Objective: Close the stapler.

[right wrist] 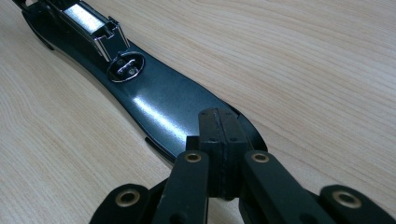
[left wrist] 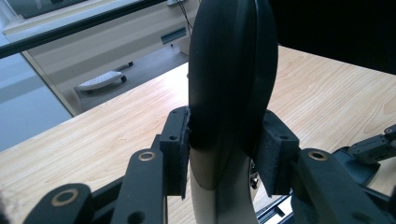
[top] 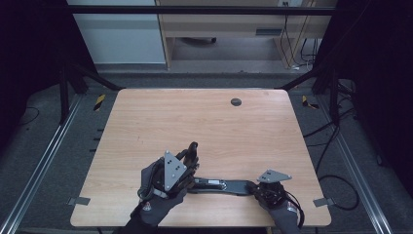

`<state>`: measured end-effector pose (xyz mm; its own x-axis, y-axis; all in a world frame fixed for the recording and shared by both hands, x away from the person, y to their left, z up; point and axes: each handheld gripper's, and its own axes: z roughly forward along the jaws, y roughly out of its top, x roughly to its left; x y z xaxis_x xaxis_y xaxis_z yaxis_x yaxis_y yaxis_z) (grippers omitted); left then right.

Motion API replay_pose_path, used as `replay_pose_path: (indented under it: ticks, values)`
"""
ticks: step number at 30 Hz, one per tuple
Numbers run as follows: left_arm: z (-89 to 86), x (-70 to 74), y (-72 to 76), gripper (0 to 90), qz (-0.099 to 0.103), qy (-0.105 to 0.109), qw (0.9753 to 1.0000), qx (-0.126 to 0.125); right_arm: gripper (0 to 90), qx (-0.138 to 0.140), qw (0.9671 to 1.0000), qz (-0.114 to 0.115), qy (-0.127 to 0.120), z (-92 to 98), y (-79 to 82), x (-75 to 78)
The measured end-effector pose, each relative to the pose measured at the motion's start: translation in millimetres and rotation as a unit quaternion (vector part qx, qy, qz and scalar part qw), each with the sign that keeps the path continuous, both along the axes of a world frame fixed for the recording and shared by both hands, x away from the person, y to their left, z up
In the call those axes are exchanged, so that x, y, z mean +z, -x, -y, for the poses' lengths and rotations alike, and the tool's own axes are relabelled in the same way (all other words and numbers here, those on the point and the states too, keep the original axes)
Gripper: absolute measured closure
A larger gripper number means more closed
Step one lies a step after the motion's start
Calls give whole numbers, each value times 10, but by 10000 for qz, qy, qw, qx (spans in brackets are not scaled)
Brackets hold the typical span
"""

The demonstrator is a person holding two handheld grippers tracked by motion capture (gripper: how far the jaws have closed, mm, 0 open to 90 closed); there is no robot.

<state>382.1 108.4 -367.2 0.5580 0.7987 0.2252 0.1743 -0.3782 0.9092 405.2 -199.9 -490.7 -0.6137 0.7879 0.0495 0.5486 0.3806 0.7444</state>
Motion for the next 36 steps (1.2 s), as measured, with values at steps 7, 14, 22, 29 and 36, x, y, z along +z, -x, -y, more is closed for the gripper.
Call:
replay_pose_path:
  ticks: [7, 14, 22, 29, 36]
  values:
    - [29, -5, 3, 592, 53, -84, 9999, -18, 900, -10, 10000, -14, 3, 1, 0, 2]
    - [96, -17, 7, 590, 117, -176, 9998, -44, 900, -9, 10000, -14, 0, 1, 0, 1]
    - [131, -25, 12, 590, 163, -230, 9996, -46, 900, -10, 10000, -16, -1, 2, 0, 1]
    - [184, -35, 18, 590, 216, -292, 9993, -53, 900, -6, 10000, -11, 4, 2, 0, 1]
    - [211, -40, 20, 589, 239, -365, 9990, -77, 900, 2, 10000, 10, -16, 8, -6, -5]
